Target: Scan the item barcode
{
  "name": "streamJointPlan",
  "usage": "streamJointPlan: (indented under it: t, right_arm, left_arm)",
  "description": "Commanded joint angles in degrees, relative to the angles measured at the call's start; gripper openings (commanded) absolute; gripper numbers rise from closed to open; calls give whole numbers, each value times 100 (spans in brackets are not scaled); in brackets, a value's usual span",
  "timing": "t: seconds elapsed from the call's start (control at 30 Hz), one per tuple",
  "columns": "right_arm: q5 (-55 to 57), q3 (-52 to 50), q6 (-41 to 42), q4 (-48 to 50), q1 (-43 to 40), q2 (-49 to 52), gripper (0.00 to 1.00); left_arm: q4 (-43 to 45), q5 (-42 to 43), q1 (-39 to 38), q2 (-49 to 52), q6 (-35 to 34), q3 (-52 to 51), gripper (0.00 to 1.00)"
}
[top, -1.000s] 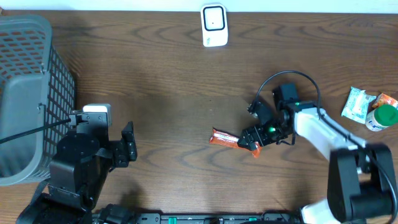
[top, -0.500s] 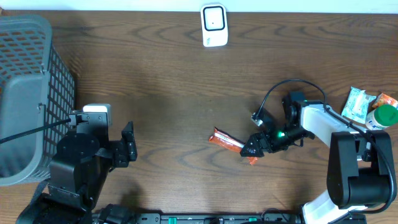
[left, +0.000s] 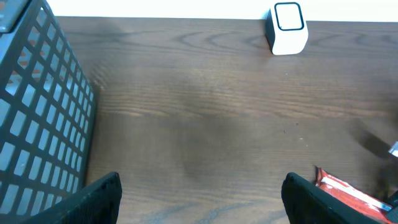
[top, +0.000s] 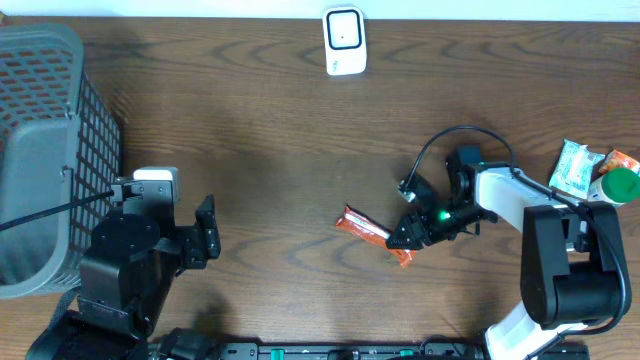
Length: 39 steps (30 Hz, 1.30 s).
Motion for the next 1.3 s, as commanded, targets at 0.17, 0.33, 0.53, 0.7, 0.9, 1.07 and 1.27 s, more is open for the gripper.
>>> streamJointPlan:
  t: [0.17,0.33,0.53,0.7,0.9,1.07,1.27]
  right_arm:
    - [400,-151,28,17,81,186,75]
    - [463,-251,431,201,260,186,64]
    - [1040,-302,1287,485,728,186,38]
    - [1045,-302,1821,546,964,186,1]
    - [723,-227,2098,669,979,149,1]
    - [87,184,1740,35,979,-424,1]
    - [-1047,483,1565,-363,979,-1919,1]
  left_arm:
    - [0,-52,-2,-7,13,83,83]
    - [0,-52,-2,-9,13,83,83]
    - [0,-52,-2,-9,13,83,83]
    - [0,-50,-2,-7,13,83,83]
    - [0,-52,-2,-9,13,83,83]
    - [0,-52,-2,-9,13,83,83]
    - [-4,-52,-2,-9,13,83,83]
